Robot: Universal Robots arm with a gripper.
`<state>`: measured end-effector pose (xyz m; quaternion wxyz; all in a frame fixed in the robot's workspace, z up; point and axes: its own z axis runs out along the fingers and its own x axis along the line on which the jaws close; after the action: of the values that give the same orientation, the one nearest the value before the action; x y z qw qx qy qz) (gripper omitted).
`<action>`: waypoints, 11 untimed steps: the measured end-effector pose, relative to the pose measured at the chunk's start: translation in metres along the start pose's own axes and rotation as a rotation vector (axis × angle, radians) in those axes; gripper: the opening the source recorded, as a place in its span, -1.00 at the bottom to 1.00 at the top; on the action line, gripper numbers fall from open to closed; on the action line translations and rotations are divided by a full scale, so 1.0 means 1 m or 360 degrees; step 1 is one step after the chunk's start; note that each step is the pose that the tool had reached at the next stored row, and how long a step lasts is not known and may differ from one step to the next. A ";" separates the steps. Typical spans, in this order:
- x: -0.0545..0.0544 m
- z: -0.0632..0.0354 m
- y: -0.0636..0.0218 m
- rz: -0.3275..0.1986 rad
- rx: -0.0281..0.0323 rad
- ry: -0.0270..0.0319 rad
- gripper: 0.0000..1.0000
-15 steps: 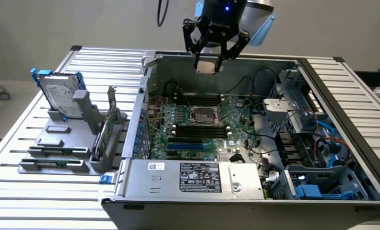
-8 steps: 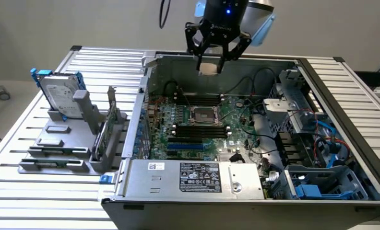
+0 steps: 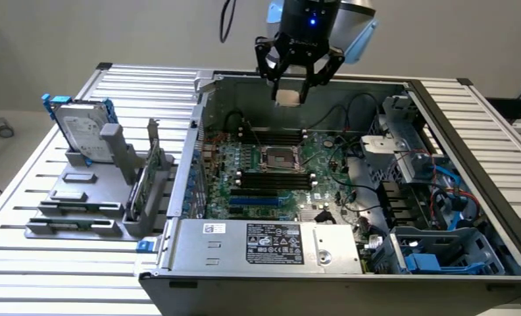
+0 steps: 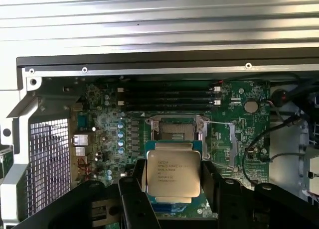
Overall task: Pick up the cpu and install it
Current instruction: 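Pick up the cpu and move it towards the insertion slot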
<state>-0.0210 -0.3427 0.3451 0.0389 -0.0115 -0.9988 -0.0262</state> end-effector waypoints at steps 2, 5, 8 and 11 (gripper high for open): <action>0.000 0.0035 0.0007 -0.0007 0.00010 -0.00030 0.09; -0.001 0.0090 0.0017 -0.0019 0.00018 -0.00069 0.09; -0.001 0.0146 0.0029 -0.0033 0.00026 -0.00103 0.09; -0.001 0.0201 0.0039 -0.0043 0.00032 -0.00132 0.09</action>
<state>-0.0210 -0.3377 0.3252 0.0344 0.0020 -0.9991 -0.0256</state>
